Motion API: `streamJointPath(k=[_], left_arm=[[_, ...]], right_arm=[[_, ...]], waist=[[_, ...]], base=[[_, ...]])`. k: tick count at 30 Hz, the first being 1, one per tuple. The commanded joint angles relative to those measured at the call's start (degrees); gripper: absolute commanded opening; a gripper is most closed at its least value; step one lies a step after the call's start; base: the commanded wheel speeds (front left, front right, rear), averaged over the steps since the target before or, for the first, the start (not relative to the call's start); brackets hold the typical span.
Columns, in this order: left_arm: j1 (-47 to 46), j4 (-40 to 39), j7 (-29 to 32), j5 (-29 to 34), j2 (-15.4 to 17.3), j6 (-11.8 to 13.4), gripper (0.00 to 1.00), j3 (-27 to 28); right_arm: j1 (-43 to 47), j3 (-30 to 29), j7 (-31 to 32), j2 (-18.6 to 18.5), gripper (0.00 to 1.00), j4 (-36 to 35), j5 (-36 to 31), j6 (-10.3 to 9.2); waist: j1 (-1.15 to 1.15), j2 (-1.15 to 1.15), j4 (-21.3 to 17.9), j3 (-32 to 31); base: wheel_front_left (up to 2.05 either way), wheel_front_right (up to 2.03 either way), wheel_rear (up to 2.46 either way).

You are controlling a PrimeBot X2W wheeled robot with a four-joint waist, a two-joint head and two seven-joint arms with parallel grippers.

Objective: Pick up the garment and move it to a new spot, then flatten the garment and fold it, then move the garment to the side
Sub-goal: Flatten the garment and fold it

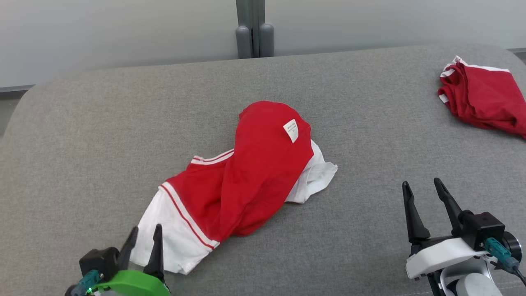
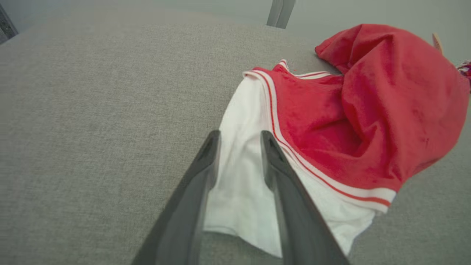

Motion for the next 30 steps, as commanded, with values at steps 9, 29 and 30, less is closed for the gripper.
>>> streamJointPath(k=[9,29,30], left_arm=[[0.4,-9.8,-0.2,10.7,-2.3,-0.9,1.00,9.8],[1.4,-13.1,-0.2,20.4,-7.3,-6.7,1.00,20.9],[1.0,-12.8,-0.2,20.6,-7.7,-7.0,1.00,21.0]], right_arm=[[1.4,0.1,-0.2,-0.1,1.00,0.2,0.2,-0.06],[-4.1,3.9,-0.2,-1.1,1.00,1.4,0.7,-0.06],[-5.6,5.0,-0.2,-1.3,1.00,2.0,0.8,-0.06]], waist=[[0.00,0.00,0.5,-1.9],[0.00,0.00,2.3,-0.7],[0.00,0.00,2.6,-0.4]], base=[[0.00,0.00,0.00],[0.00,0.00,0.00],[0.00,0.00,0.00]])
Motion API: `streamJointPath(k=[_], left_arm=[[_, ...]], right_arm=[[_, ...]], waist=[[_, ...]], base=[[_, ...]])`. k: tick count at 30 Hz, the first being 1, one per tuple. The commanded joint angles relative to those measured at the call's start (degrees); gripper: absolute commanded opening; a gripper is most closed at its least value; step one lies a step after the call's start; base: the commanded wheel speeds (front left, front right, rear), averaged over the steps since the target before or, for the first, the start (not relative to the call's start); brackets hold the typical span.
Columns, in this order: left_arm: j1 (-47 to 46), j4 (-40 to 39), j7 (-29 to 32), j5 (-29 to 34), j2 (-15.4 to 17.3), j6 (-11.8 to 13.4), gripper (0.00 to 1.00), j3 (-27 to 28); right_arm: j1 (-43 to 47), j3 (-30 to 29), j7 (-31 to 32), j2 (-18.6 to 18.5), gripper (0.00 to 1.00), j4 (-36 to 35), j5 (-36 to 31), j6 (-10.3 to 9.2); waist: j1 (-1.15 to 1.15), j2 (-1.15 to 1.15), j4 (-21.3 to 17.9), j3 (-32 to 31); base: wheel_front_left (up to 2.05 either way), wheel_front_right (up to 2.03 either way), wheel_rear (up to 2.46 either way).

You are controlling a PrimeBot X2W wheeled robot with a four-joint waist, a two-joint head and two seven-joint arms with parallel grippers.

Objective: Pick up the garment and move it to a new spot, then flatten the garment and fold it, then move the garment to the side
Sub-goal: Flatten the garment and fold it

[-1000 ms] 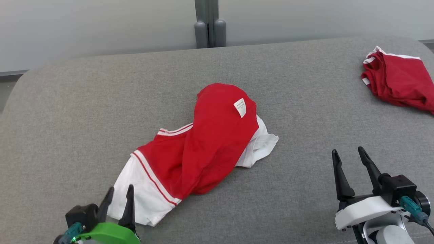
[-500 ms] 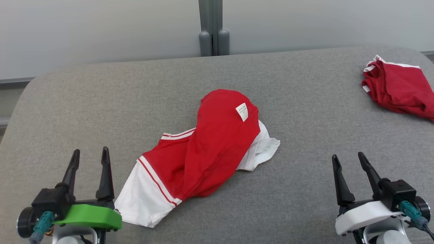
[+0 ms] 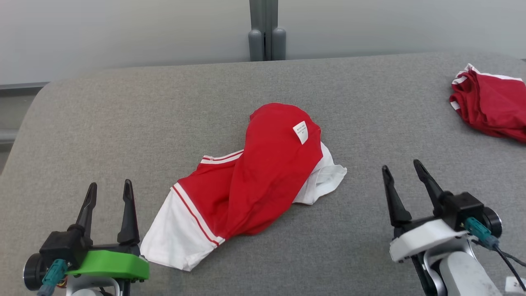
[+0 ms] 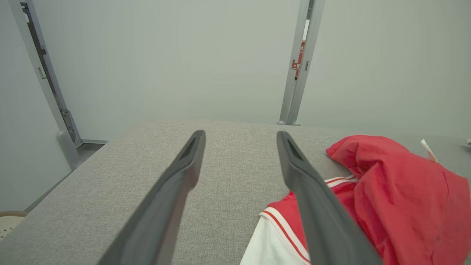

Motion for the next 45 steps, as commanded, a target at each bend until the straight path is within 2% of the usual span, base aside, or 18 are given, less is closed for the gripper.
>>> streamJointPath(k=[1,7,16,26,27,28,33,38,41,45], left_arm=[[-0.5,0.4,-0.2,0.5,-0.4,-0.5,1.00,0.4],[-2.3,1.6,-0.2,2.1,-2.4,-2.0,1.00,0.5],[-5.2,3.1,-0.2,3.1,-4.7,-3.5,1.00,0.4],[-7.9,4.6,-0.2,3.4,-5.9,-4.4,1.00,-0.7],[-8.1,4.7,-0.2,3.3,-6.0,-4.5,1.00,-0.9],[-8.1,4.8,-0.2,3.3,-6.0,-4.5,1.00,-0.9],[-7.6,5.2,-0.2,3.1,-6.1,-4.5,1.00,-0.3],[-6.6,5.3,-0.2,3.2,-6.2,-4.6,1.00,-0.1],[-6.1,5.3,-0.2,3.1,-6.1,-4.6,1.00,0.1],[-5.0,5.4,-0.2,3.2,-6.1,-4.5,1.00,0.3]], right_arm=[[-2.2,1.3,-0.2,-0.4,1.00,0.8,0.2,-0.06],[-11.9,7.5,1.0,-1.2,1.00,6.3,0.7,-0.06],[-24.0,14.5,2.9,-1.2,1.00,19.6,2.8,-0.07],[-31.3,19.3,5.5,-0.5,1.00,35.3,8.9,-0.06],[-31.7,20.0,5.6,-0.3,0.47,36.2,10.0,-0.06],[-31.9,20.6,5.7,-0.2,0.00,36.8,10.7,-0.06],[-32.0,23.5,3.7,-0.6,0.00,38.7,14.9,-0.06],[-31.7,24.2,0.5,-2.3,0.00,37.0,15.8,-0.07],[-29.8,23.2,-0.1,-3.8,0.00,33.8,14.9,-0.06],[-25.0,19.0,-0.1,-6.4,0.00,24.8,12.4,-0.07]], waist=[[0.00,0.00,0.8,0.8],[0.00,0.00,3.5,2.9],[0.00,0.00,7.5,6.8],[0.00,0.00,10.7,9.2],[0.00,0.00,10.9,9.3],[0.00,0.00,10.9,9.3],[0.00,0.00,9.9,8.7],[0.00,0.00,7.7,7.4],[0.00,0.00,6.0,6.4],[0.00,0.00,3.5,5.3]], base=[[0.00,0.00,0.00],[0.00,0.00,0.00],[0.00,0.00,0.00],[0.00,0.00,0.00],[0.00,0.00,0.00],[0.00,0.00,0.00],[0.00,0.00,0.00],[0.00,0.00,0.00],[0.00,0.00,0.00],[0.00,0.00,0.00]])
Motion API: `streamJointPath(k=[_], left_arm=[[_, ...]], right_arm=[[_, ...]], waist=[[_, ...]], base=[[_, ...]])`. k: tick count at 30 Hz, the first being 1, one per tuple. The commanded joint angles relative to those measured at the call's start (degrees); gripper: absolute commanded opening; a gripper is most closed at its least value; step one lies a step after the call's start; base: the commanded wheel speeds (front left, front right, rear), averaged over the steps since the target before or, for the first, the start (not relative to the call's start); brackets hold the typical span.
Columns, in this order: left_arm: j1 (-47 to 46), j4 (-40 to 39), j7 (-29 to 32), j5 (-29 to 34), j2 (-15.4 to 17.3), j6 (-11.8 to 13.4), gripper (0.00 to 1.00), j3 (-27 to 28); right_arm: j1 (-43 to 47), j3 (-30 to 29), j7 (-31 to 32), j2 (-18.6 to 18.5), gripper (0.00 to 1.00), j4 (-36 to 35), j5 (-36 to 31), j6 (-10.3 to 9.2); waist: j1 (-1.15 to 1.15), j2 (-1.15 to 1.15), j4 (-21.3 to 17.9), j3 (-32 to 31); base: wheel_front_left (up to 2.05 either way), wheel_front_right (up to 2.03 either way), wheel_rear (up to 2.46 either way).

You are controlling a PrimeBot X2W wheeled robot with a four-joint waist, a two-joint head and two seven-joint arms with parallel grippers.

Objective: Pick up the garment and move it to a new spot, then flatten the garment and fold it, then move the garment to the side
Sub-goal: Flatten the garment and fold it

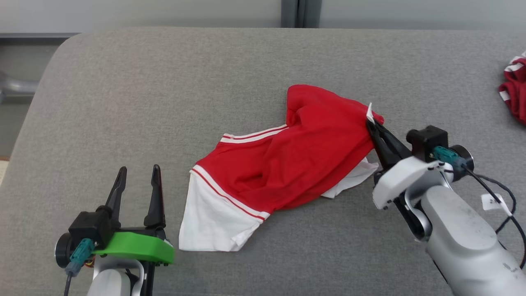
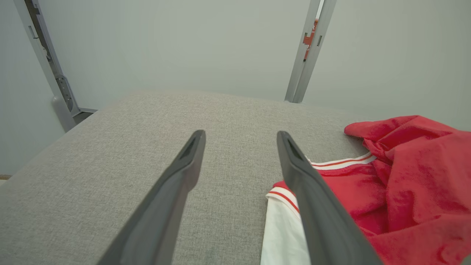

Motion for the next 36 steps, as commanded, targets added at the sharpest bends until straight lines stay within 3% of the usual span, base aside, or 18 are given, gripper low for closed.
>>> streamJointPath(k=[1,8,13,14,15,16,36], left_arm=[[0.8,0.1,-0.2,-0.1,0.1,-0.1,1.00,0.2],[2.5,0.1,-0.2,0.0,0.1,0.0,1.00,0.4],[3.0,0.3,-0.2,0.0,0.1,-0.1,1.00,0.4],[3.2,0.4,-0.2,0.0,0.1,-0.1,1.00,0.3],[3.2,0.4,-0.2,0.1,0.1,-0.2,1.00,0.2],[3.3,0.5,-0.2,0.1,0.1,-0.2,1.00,0.2],[7.2,-1.3,-0.2,2.5,0.6,-0.6,1.00,4.8]], right_arm=[[3.0,-1.1,-0.1,-0.9,0.00,-2.0,-1.0,-0.08],[16.5,-7.4,-0.2,-3.0,0.00,-13.3,-4.6,-0.08],[25.1,-10.8,-0.2,-1.3,0.00,-17.2,-5.4,-0.07],[26.4,-11.2,-0.2,-0.7,0.41,-17.7,-5.6,-0.07],[27.3,-11.5,-0.2,-0.3,0.97,-18.0,-5.7,-0.07],[28.1,-11.9,-0.2,0.2,1.00,-18.3,-5.7,-0.07],[34.7,-22.4,-0.2,3.9,1.00,-30.7,-10.5,-0.07]], waist=[[0.00,0.00,-2.5,-1.6],[0.00,0.00,-5.9,-2.8],[0.00,0.00,-7.1,-3.2],[0.00,0.00,-7.3,-3.3],[0.00,0.00,-7.5,-3.3],[0.00,0.00,-7.6,-3.3],[0.00,0.00,-10.2,-7.8]], base=[[0.00,0.00,0.00],[0.00,0.00,0.00],[0.00,0.00,0.00],[0.00,0.00,0.00],[0.00,0.00,0.00],[0.00,0.00,0.00],[0.00,0.00,0.00]])
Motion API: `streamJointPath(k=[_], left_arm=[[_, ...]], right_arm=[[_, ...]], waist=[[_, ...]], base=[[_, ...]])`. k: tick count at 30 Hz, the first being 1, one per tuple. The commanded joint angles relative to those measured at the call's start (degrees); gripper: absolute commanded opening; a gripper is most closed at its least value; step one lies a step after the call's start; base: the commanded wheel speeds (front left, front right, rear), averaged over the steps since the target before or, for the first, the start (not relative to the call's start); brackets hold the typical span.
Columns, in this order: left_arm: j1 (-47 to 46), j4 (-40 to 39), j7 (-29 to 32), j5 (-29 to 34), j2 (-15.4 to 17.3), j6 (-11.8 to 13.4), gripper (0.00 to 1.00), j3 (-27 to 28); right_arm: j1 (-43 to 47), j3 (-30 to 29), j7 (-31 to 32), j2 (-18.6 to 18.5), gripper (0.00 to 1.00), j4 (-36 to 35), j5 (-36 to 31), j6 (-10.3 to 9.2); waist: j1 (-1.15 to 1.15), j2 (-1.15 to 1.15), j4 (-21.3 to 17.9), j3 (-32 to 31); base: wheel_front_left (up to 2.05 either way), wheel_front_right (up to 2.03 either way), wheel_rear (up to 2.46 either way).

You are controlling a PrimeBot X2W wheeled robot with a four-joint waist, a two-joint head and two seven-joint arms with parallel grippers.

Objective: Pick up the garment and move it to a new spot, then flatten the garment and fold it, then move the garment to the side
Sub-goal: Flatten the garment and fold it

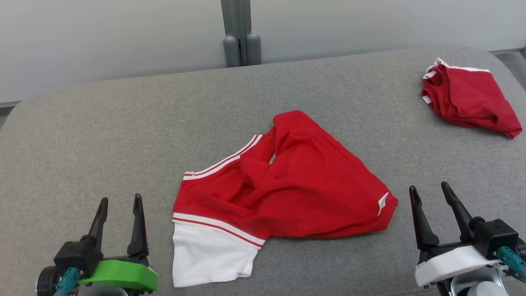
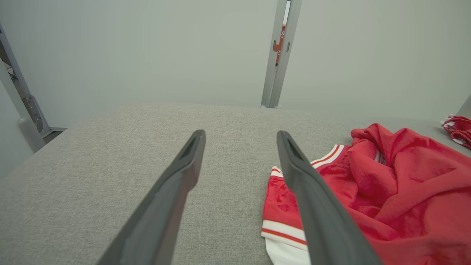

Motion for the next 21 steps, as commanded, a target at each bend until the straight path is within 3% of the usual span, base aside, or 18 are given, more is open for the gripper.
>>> streamJointPath(k=[1,21], left_arm=[[1.3,-0.4,-0.2,0.3,0.5,-0.1,1.00,0.6],[4.1,-1.9,-0.2,0.4,0.8,-0.4,1.00,1.8]], right_arm=[[1.3,-0.4,-0.2,0.1,1.00,-0.6,-0.5,-0.06],[5.1,-0.9,-0.2,0.5,1.00,-4.6,-1.2,-0.06]], waist=[[0.00,0.00,-0.4,-0.7],[0.00,0.00,-0.6,-2.6]], base=[[0.00,0.00,0.00],[0.00,0.00,0.00]])
